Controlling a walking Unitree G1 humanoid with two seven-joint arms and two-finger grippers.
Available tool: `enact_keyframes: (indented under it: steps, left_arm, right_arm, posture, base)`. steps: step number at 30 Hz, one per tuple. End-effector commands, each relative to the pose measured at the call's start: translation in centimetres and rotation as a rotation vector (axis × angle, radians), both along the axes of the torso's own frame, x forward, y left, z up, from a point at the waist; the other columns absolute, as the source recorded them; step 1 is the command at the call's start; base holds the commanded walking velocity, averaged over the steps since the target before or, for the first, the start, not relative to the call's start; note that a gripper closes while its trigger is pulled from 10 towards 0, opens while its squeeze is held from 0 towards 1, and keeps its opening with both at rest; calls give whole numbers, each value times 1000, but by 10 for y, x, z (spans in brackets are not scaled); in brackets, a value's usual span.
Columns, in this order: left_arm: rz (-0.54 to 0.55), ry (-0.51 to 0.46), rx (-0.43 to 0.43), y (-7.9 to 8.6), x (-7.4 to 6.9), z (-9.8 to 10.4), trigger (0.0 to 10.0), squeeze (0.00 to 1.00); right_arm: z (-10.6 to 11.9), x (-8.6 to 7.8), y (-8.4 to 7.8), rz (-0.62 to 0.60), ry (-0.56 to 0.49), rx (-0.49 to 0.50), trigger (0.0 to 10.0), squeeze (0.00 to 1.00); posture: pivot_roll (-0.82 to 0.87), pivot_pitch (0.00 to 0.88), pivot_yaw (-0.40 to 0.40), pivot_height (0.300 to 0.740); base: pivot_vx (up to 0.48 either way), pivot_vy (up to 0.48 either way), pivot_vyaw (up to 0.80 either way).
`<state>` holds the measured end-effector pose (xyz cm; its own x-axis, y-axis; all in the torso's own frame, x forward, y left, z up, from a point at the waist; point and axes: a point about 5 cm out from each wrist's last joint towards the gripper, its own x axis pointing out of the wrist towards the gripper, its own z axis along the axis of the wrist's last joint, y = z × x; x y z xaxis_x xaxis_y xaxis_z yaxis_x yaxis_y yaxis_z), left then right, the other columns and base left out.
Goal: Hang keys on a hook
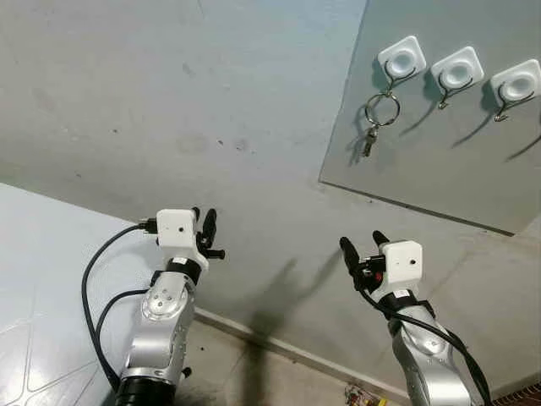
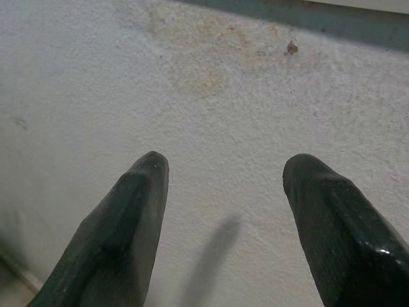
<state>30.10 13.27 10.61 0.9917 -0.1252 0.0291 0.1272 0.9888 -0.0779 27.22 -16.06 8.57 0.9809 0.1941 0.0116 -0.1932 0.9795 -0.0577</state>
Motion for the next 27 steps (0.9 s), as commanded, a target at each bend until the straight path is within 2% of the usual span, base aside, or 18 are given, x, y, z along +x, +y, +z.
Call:
enact_keyframes:
  steps: [1,7,20,27]
  left_arm:
    - [-4,-4,-1,0,-1,0,10000,0]
    - [-10,1,-3,0,-1,1,10000,0]
    - [-2,-4,5,0,-1,2,10000,0]
    - [-50,-37,14,2,-3,12,10000,0]
  right_arm:
    - [0,1,0,0,-2,-7,10000,0]
    - [-1,0,1,7,1,-5,10000,0]
    - [0,1,2,18,-1,-5,10000,0]
    - [10,6,-1,40,-30,-15,10000,0]
  posture:
    - [26,0,-68,740]
    - [30,0,-69,740]
    - [36,0,-72,740]
    - [39,0,-79,740]
  base:
    - [0,0,800]
    - [-84,146,800]
    - [0,0,800]
    - [0,0,800]
